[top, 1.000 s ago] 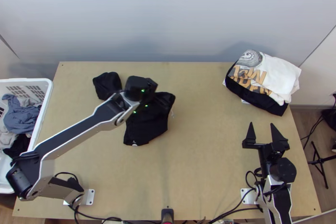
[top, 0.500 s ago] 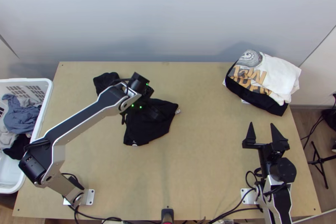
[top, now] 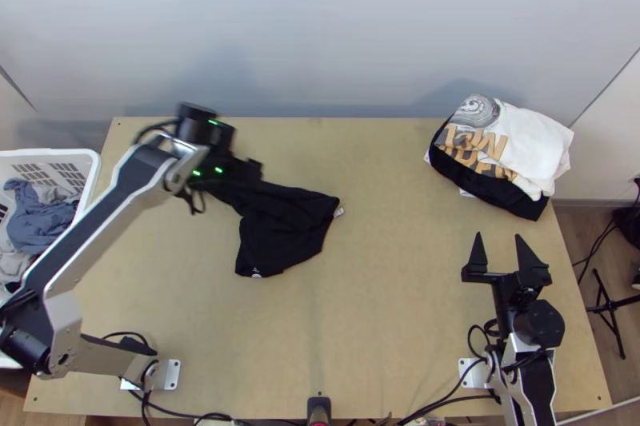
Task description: Fold the t-shirt
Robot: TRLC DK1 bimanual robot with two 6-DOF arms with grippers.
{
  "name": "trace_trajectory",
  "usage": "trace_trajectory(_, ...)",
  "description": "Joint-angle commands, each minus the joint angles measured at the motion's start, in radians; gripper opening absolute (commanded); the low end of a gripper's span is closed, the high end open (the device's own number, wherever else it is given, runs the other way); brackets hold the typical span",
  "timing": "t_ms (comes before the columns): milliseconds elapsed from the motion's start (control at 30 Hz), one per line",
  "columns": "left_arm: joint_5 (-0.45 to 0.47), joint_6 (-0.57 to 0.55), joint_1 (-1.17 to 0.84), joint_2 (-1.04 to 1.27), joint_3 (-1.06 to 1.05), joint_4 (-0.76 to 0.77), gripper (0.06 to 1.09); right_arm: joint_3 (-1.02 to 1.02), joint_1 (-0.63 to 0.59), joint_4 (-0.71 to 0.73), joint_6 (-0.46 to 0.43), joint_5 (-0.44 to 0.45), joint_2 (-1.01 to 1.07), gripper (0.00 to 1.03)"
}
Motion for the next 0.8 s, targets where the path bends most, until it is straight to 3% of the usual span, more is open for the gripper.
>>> trace_trajectory(0,-0.001,-0.027,0.214,-0.088,-0.014,-0.037,1.04,0.002,0.0,0.0,0.0,0.0,0.0,0.99)
trace_trajectory(133,-0.001,-0.053,0.332,-0.139,-0.041,-0.131,1.04,0.0,0.0,0.0,0.0,0.0,0.0,0.99)
trace_trajectory(433,-0.012,-0.15,0.557,-0.194,-0.23,-0.147,1.04,0.0,0.0,0.0,0.0,0.0,0.0,0.99)
trace_trajectory(767,-0.084,-0.217,0.603,-0.268,-0.342,-0.154,1.04,0.0,0.065,0.0,0.028,0.0,-0.003,0.99)
